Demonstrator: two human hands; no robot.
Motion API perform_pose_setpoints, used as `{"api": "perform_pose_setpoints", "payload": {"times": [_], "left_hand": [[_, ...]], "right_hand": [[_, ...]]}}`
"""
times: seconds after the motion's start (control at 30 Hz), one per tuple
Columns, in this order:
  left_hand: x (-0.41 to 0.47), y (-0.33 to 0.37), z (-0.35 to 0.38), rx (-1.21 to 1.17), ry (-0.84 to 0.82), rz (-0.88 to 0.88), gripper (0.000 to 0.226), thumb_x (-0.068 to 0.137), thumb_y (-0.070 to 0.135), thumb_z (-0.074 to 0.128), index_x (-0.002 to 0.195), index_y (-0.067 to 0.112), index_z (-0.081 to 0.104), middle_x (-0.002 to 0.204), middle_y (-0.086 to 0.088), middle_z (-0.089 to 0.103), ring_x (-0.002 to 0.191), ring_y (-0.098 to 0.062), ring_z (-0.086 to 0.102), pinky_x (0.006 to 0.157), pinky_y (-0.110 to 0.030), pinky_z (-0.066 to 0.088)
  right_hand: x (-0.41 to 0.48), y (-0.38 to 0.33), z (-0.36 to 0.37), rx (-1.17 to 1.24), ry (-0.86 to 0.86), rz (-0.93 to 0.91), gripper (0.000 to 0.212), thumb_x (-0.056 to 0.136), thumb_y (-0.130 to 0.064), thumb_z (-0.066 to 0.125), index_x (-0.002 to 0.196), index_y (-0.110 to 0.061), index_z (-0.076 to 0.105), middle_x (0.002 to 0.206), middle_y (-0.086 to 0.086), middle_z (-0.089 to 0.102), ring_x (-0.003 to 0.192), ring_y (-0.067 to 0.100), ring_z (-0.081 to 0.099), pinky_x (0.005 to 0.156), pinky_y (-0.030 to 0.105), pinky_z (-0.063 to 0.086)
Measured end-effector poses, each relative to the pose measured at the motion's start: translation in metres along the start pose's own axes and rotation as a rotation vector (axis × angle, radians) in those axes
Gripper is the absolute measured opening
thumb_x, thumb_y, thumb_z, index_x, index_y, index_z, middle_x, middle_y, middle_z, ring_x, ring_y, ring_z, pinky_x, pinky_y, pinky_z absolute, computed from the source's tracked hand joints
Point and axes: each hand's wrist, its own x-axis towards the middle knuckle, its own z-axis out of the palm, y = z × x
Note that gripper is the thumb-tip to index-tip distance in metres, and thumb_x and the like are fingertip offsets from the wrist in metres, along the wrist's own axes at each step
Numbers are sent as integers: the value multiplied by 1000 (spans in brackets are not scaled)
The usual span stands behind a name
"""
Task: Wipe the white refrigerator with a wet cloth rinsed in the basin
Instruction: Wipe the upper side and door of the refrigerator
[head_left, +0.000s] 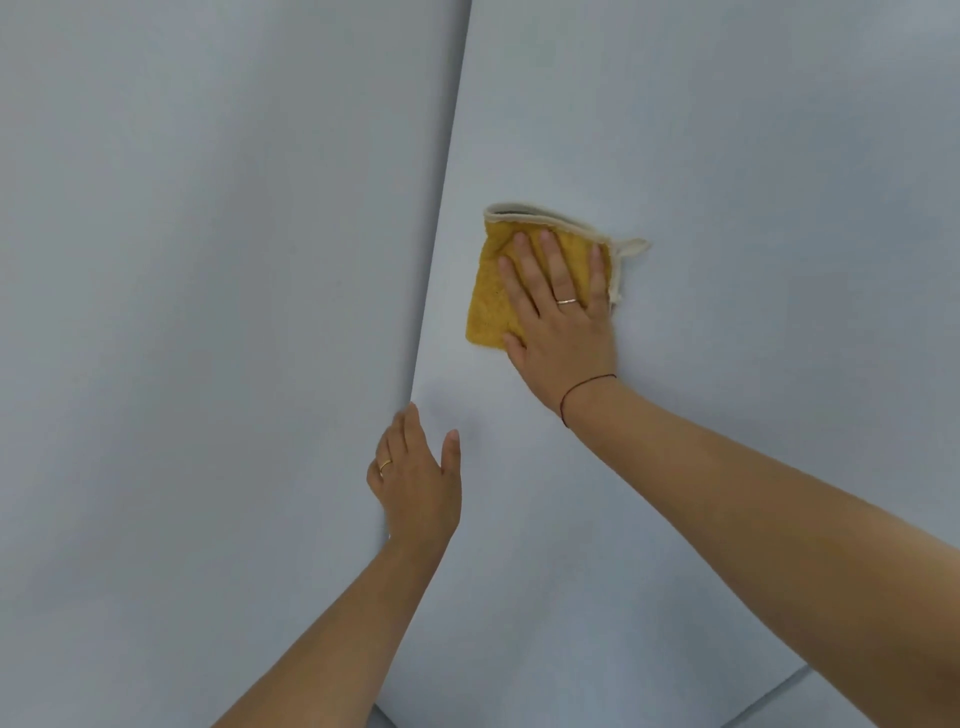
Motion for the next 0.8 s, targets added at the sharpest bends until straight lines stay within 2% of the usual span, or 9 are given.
{"api": "perform_pose_setpoints", "payload": {"times": [0.23,0.37,0.47,0.57,0.67,0.8], "left_hand": [[-2,-35,8,-9,-29,-35,62,99,46,33,152,18,19,158,-4,23,145,-22,18,115,-43,12],[2,-50,11,4,-53,-60,62,99,47,31,153,20,16,159,-3,21,146,-21,16,116,-42,11],[3,-52,14,0,-67,-61,62,99,48,31,153,20,14,159,-2,20,145,-20,15,116,-41,10],[0,-47,17,-10,-79,-58,63,99,48,31,153,20,14,159,-2,19,146,-20,14,116,-40,9],[0,-39,19,-21,-77,-35,62,99,48,31,152,20,16,158,-3,22,145,-20,16,115,-41,10],[2,-35,19,-9,-66,-23,62,99,48,31,152,19,18,157,-3,24,145,-20,18,115,-41,13]], "right_hand": [[-66,-65,38,-7,-102,-159,74,88,-40,50,151,-14,22,160,5,16,147,25,14,116,54,-13],[-120,-88,58,-61,-218,-310,82,82,-41,61,150,-15,25,159,4,19,146,27,11,116,54,-13],[-161,-92,67,-78,-308,-452,86,70,-40,69,146,-16,36,154,1,32,143,24,22,118,52,-10],[-177,-84,67,-100,-352,-554,86,69,-42,68,146,-17,37,154,0,32,143,22,25,118,51,-12],[-147,-73,58,-73,-277,-496,84,68,-41,70,143,-17,42,152,0,36,142,22,28,118,51,-10],[-54,-52,34,-39,-119,-331,75,76,-42,65,143,-16,43,152,2,37,142,25,30,116,52,-14]]}}
